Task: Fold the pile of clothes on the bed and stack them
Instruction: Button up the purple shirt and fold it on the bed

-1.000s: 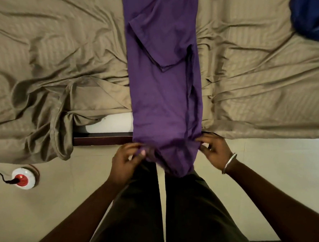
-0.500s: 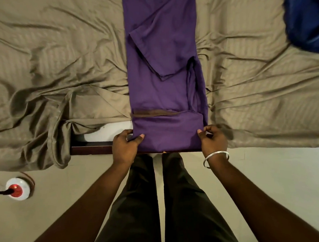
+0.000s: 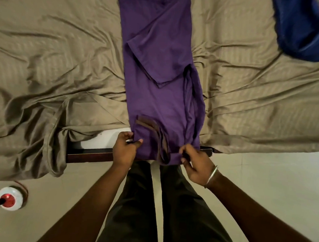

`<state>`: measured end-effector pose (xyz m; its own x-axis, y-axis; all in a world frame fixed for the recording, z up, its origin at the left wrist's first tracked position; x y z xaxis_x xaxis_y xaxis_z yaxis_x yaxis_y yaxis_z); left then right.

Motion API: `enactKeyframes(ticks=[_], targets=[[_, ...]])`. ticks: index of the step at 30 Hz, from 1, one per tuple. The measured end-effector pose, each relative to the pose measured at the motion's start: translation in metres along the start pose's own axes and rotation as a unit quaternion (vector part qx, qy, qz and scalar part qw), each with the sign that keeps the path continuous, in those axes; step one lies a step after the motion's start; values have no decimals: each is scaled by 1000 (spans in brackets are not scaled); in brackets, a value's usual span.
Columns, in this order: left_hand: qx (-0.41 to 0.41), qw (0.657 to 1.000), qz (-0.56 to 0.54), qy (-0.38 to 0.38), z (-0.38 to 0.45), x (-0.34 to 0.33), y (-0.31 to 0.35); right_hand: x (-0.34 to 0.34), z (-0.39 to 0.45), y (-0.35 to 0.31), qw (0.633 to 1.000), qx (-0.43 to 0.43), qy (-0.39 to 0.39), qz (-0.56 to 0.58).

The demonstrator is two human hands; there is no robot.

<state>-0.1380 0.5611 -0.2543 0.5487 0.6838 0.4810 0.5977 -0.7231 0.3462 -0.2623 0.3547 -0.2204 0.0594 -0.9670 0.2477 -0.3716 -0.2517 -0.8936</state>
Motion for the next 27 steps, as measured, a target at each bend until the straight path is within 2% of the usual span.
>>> enactKeyframes(ticks=[2, 4, 5, 7, 8, 9, 10, 11, 13, 14, 15, 16, 19, 22, 24, 26, 27], targets=[[-52, 994, 72, 65, -2, 11, 14, 3, -3, 0, 998, -28, 50, 30], [-197, 954, 159, 159, -16, 19, 43, -2, -5, -4, 999, 11, 19, -34], [-278, 925, 185, 180, -27, 15, 63, -7, -7, -5, 996, 34, -6, -76], [-404, 870, 239, 151, -44, -11, 105, -11, -13, -6, 989, 62, -28, -129], [-453, 836, 288, 111, -52, -32, 126, -12, -17, -5, 988, 66, -33, -137], [-498, 787, 358, 58, -59, -57, 142, -14, -20, -5, 987, 70, -40, -137], [-537, 718, 442, 3, -63, -84, 153, -16, -22, -6, 987, 73, -48, -135], [-571, 630, 524, -42, -63, -110, 158, -17, -24, -8, 986, 75, -55, -136], [-612, 461, 637, -82, -55, -140, 160, -19, -26, -11, 984, 80, -68, -141], [-621, 404, 666, -90, -48, -147, 158, -19, -27, -11, 985, 80, -70, -138], [-625, 371, 680, -97, -41, -148, 156, -18, -28, -11, 985, 80, -69, -135], [-623, 363, 685, -103, -34, -143, 153, -16, -30, -10, 985, 83, -64, -134], [-596, 390, 696, -98, -6, -112, 130, -12, -34, -7, 987, 88, -44, -125], [-595, 378, 703, -95, 9, -91, 102, -9, -35, -7, 989, 87, -13, -117], [-596, 389, 695, -103, 12, -92, 94, -5, -33, -7, 992, 82, 17, -98], [-596, 427, 669, -123, 12, -98, 96, 4, -28, -7, 993, 65, 83, -60], [-592, 476, 632, -153, 10, -99, 101, 11, -24, -7, 989, 43, 136, -23]])
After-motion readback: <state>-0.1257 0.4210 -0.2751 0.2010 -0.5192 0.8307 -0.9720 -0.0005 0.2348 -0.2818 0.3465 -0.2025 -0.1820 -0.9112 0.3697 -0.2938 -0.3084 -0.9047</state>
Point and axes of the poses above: each hand's wrist, its own z-axis towards the middle knuckle, its own x-axis out of the back of the hand, y = z × x, the point moved 6 cm from there along z, towards the middle knuckle, and after that the axes turned 14 degrees about z, right-handed, at the moved point
